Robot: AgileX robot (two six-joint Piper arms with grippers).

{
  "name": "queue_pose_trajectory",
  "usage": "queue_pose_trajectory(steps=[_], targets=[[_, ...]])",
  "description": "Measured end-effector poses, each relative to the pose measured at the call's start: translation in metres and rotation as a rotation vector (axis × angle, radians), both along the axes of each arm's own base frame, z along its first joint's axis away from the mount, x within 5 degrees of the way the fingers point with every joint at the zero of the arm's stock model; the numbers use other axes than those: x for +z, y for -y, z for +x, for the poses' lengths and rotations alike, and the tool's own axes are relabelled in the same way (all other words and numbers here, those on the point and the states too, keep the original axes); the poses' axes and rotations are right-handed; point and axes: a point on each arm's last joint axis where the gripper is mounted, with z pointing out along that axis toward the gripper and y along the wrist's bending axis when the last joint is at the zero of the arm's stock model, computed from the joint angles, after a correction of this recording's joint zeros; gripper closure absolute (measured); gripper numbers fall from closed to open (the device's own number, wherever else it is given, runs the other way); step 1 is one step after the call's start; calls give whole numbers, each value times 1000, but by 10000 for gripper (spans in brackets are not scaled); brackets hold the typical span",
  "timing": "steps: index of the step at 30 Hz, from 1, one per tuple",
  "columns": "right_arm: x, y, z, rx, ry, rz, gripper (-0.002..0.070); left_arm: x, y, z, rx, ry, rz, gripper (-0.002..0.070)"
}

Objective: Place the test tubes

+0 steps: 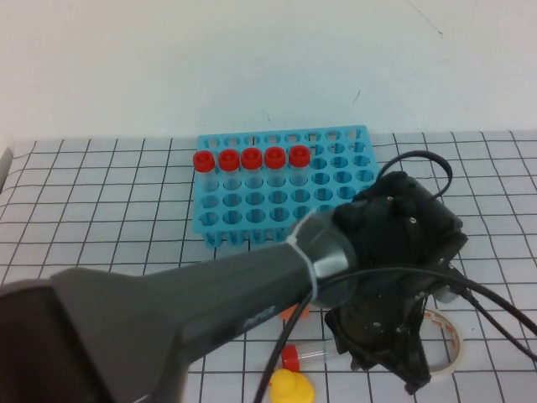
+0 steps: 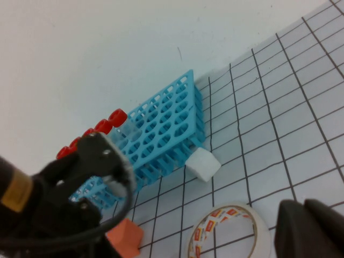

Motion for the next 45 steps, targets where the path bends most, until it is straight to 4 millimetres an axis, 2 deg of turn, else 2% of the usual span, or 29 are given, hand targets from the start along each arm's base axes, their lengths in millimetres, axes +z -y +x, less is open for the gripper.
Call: queue_pose_trajectory(steps=[2, 6, 12, 15, 18, 24, 33, 37, 45], targets=[[0, 0, 0, 0, 0, 0, 678, -12, 3, 7, 120, -11, 1, 477], [0, 0, 0, 0, 0, 0, 678, -21, 1, 14, 407, -18, -15, 455], [0, 0, 0, 0, 0, 0, 678, -22, -15, 33, 1177, -67, -103, 453], [0, 0, 0, 0, 0, 0, 678, -22, -20, 39, 1487, -157, -130, 453], [0, 0, 0, 0, 0, 0, 678, -22, -22, 42, 1687, -217, -142, 452], [0, 0, 0, 0, 0, 0, 678, -21, -17, 44, 1849, -262, -200, 450], [0, 0, 0, 0, 0, 0, 678, -22, -22, 43, 2092, -214, -150, 449], [0, 0, 0, 0, 0, -1, 678, -27, -21, 43, 2162, -217, -134, 449], [0, 0, 0, 0, 1, -3, 678, -39, -10, 40, 2223, -335, -73, 447]])
